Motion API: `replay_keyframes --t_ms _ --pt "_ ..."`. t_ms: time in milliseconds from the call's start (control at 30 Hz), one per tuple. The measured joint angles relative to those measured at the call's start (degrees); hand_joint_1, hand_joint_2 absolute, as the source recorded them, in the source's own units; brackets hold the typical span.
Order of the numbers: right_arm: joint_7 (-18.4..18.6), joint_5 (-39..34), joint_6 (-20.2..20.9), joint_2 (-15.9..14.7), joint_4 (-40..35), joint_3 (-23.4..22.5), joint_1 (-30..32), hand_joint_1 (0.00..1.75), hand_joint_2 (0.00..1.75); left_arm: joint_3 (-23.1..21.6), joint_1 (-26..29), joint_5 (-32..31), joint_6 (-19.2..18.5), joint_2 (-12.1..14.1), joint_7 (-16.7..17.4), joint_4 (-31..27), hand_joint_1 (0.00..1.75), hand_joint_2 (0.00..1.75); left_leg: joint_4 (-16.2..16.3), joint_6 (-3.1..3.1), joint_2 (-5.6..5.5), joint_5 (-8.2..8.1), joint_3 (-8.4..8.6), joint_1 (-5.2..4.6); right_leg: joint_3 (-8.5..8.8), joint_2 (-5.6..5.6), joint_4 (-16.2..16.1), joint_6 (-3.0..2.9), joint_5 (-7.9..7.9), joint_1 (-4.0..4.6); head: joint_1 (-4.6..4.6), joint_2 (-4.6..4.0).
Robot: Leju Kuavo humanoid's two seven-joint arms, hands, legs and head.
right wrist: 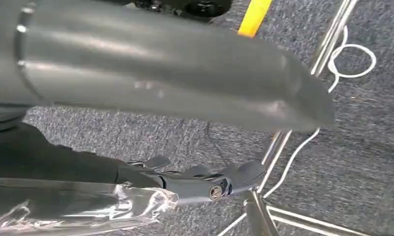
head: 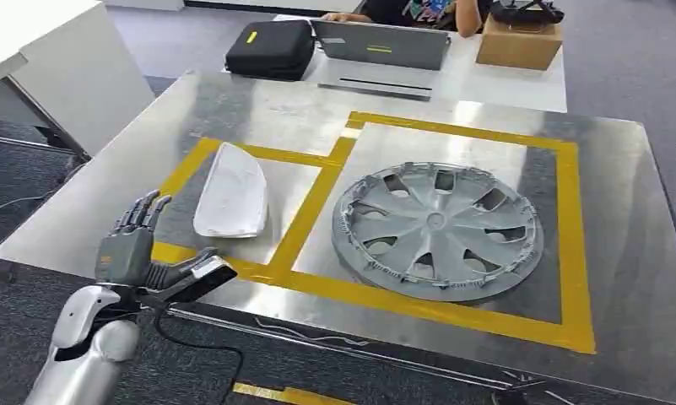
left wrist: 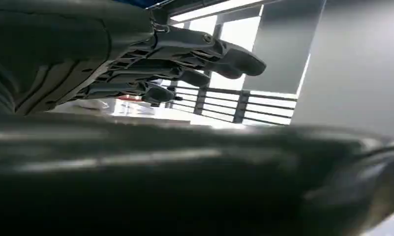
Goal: Take the parts from the cabinet and place them on the table.
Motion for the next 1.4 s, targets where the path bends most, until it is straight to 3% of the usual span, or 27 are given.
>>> replay_keyframes --t_ms 100,133,167,200,267,300,333,467,500,533,600,633,667,733,800,833,867,933,1000,1033,1100,1133,1167,1233,1300,1367,1400 --pt "0.0 -0.2 -0.1 0.0 0.0 -0.2 0.1 0.0 0.0 0.0 1.0 0.4 0.0 0.0 -0.4 -1.4 0.0 0.0 0.0 0.17 0.24 0.38 -0.08 0.07 -5.26 0.0 12.5 0.58 -6.68 -0.27 0.24 0.0" --pt "0.0 -0.3 -0.1 0.0 0.0 -0.2 0.2 0.0 0.0 0.0 1.5 1.2 0.0 0.0 -0.9 -1.8 0.0 0.0 0.1 0.17 0.28 0.38 -0.16 0.06 -6.69 0.0 15.8 0.79 -7.83 -0.35 0.31 0.0" --pt "0.1 -0.5 -0.1 0.0 0.0 -0.3 0.2 0.0 0.0 0.0 2.3 2.1 0.2 0.0 -1.6 -2.3 0.0 0.0 0.1 0.15 0.31 0.37 -0.16 0.07 -6.9 -0.02 16.6 0.97 -7.48 -0.45 0.26 0.0" --pt "0.1 -0.7 -0.2 0.0 0.0 -0.6 0.2 0.0 0.0 0.1 3.3 3.1 0.5 0.1 -2.3 -3.1 0.0 0.0 0.1 0.06 0.33 0.3 -0.13 0.11 -5.8 -0.07 14.8 1.12 -5.92 -0.58 0.31 0.0" --pt "0.2 -1.1 -0.4 0.0 0.0 -1.1 0.3 0.0 0.0 1.0 6.0 6.1 1.0 0.1 -4.1 -5.2 0.0 0.0 0.5 -0.58 0.32 -0.11 0.0 0.37 -0.07 -0.4 4.8 1.42 -1.0 -0.97 0.31 0.0" --pt "0.2 -1.3 -0.5 0.0 0.0 -1.3 0.2 0.0 0.0 1.6 7.2 7.6 1.2 0.2 -4.9 -5.9 0.0 0.0 0.9 -1.09 0.35 -0.45 -0.02 0.53 2.21 -0.53 0.3 1.62 -0.97 -1.09 0.31 0.0" --pt "0.2 -1.4 -0.5 0.0 0.0 -1.6 0.2 0.0 0.0 2.4 8.4 9.2 1.7 0.3 -5.7 -6.6 0.0 0.0 1.1 -1.5 0.3 -0.67 -0.6 0.21 3.69 -0.36 0.1 1.27 -1.6 -0.61 0.57 0.0" --pt "0.1 -1.6 -0.7 0.0 0.0 -2.6 0.4 0.0 0.0 7.3 12.8 17.6 4.1 0.2 -11.7 -7.8 0.0 0.0 1.7 -2.35 0.28 -0.87 -0.35 0.39 3.07 0.16 0.0 -0.66 -1.82 -0.52 0.13 0.0" --pt "0.1 -1.6 -0.8 0.0 0.0 -2.8 0.4 0.0 0.0 8.6 13.6 19.0 4.4 0.0 -13.0 -7.8 0.0 0.0 2.2 -2.7 0.16 -1.8 -0.55 0.56 2.98 0.11 -0.1 -1.16 -1.6 -0.62 0.13 0.0" --pt "0.1 -1.7 -0.9 0.0 0.0 -3.0 0.4 0.0 0.0 9.9 14.2 20.2 4.8 -0.2 -14.2 -7.8 0.0 0.0 4.2 -2.82 0.08 -4.01 -1.4 0.57 2.72 0.11 -0.1 -1.62 -1.45 -0.54 -0.11 0.0" --pt "0.0 -1.7 -1.0 0.0 0.0 -3.4 0.4 0.0 0.0 13.0 15.1 22.6 5.2 -0.7 -16.2 -7.7 0.0 0.0 13.1 -2.89 0.06 -9.52 -4.96 0.57 1.95 0.09 0.0 -2.32 -0.98 -0.18 -0.09 0.0" --pt "0.0 -1.8 -1.0 0.0 0.0 -3.6 0.4 0.0 0.0 14.7 15.5 23.7 5.3 -1.0 -17.2 -7.6 0.0 0.0 17.1 -2.83 0.05 -11.22 -6.55 0.56 1.53 0.07 0.0 -2.52 -0.71 0.02 -0.02 0.0" --pt "0.0 -1.7 -0.9 0.0 -0.1 -3.8 0.5 0.0 0.0 16.3 16.0 24.4 5.4 -1.4 -17.9 -7.4 0.0 0.0 19.2 -2.66 0.03 -11.58 -7.25 0.56 1.13 0.09 0.0 -2.59 -0.4 0.23 -0.04 0.0" --pt "0.0 -1.7 -0.9 0.1 0.0 -4.1 0.7 0.0 0.0 19.0 16.4 25.6 5.6 -2.2 -19.1 -7.0 0.0 0.0 15.4 -1.93 -0.02 -8.21 -4.77 0.35 0.25 0.12 0.0 -2.64 0.34 0.61 -0.04 0.0" --pt "0.0 -1.7 -0.9 0.2 -0.1 -4.3 0.6 0.0 0.0 20.9 16.4 26.2 5.6 -2.9 -19.8 -6.8 0.0 0.0 5.3 -1.03 -0.04 -3.9 1.05 -0.18 -0.42 0.14 0.0 -2.52 1.16 0.7 -0.02 0.0" --pt "0.0 -1.7 -0.9 0.2 -0.1 -4.4 0.6 0.0 0.0 21.8 16.3 26.3 5.6 -3.1 -19.9 -6.8 0.0 0.0 1.3 -0.66 -0.07 -4.33 3.34 -0.5 -0.57 0.13 0.0 -2.36 1.58 0.76 -0.04 0.0" --pt "0.0 -1.7 -0.9 0.3 -0.1 -4.4 0.6 0.0 0.0 22.3 16.4 26.3 5.6 -3.2 -20.0 -6.8 0.0 0.0 0.9 -1.08 -0.02 -3.62 3.49 -0.59 -0.67 0.15 -0.1 -2.05 2.06 0.83 0.11 0.0" --pt "-0.1 -1.7 -0.9 0.3 -0.1 -4.6 0.6 0.0 0.0 23.3 16.6 26.4 5.6 -3.6 -20.0 -6.7 0.0 0.0 0.9 -0.99 -0.1 -3.09 2.75 -0.91 -0.75 0.0 -0.3 -1.37 3.04 0.52 -0.29 0.0" --pt "-0.1 -1.7 -0.9 0.4 -0.1 -4.7 0.7 0.0 0.0 24.0 16.6 26.4 5.6 -4.1 -20.0 -6.7 0.0 0.0 0.1 -0.15 0.12 -1.48 2.08 -0.54 -1.04 0.01 -0.3 -0.71 3.09 0.4 -0.24 0.0" --pt "-0.1 -1.7 -0.9 0.4 -0.1 -4.8 0.8 0.0 0.0 24.1 16.5 26.4 5.6 -4.5 -20.0 -6.6 0.0 0.0 0.1 0.26 0.22 -0.83 1.27 -0.61 -1.96 0.01 1.1 -0.59 0.12 0.43 -0.14 0.0" --pt "-0.1 -1.7 -0.9 0.4 -0.1 -4.8 0.8 0.0 0.0 24.5 16.7 26.4 5.6 -4.7 -20.0 -6.5 0.0 0.0 0.1 0.57 0.26 0.4 -0.35 -0.63 -3.87 0.0 8.5 -0.15 -7.02 0.4 0.09 0.0" --pt "-0.1 -1.7 -0.9 0.4 -0.1 -4.8 0.8 0.0 0.0 24.8 16.7 26.4 5.6 -4.9 -20.2 -6.3 0.0 0.0 0.2 0.59 0.3 1.13 -1.33 -0.68 -4.65 0.0 12.8 0.08 -9.51 0.39 0.04 0.0" --pt "-0.1 -1.6 -0.9 0.4 -0.1 -4.9 0.8 0.0 0.0 25.2 16.7 26.4 5.6 -5.2 -20.4 -6.0 0.0 0.0 0.2 0.56 0.37 1.86 -2.24 -0.7 -4.89 0.0 16.0 0.23 -10.0 0.39 0.15 0.0" --pt "-0.1 -1.6 -0.9 0.4 -0.1 -4.9 0.9 0.0 0.0 26.0 16.7 26.5 5.6 -5.7 -20.8 -5.2 0.0 0.0 0.3 0.36 0.41 3.22 -4.16 -0.7 -2.53 -0.02 16.0 0.33 -6.18 0.39 0.15 0.0" --pt "-0.1 -1.5 -0.9 0.4 -0.2 -4.9 0.9 0.0 0.0 26.8 16.7 26.8 5.6 -6.0 -21.1 -4.5 0.0 0.0 0.5 0.03 0.4 4.37 -5.8 -0.69 4.12 -0.16 7.8 0.14 -3.16 0.38 0.13 0.0" --pt "-0.2 -1.4 -0.9 0.4 -0.4 -4.9 0.6 0.0 0.0 27.8 16.6 27.1 5.7 -6.3 -21.5 -3.9 0.0 0.0 1.2 -0.52 0.44 5.02 -6.52 -1.02 12.24 -0.37 -3.5 -0.04 -6.1 0.53 0.13 0.0" --pt "-0.1 -1.3 -0.9 0.4 -0.4 -4.9 0.5 0.0 0.0 28.4 16.4 27.5 5.7 -6.5 -21.9 -3.4 0.0 0.0 1.3 -0.78 0.52 5.64 -6.61 -1.01 12.5 -0.26 -4.4 -0.41 -6.67 0.56 -0.02 0.0"
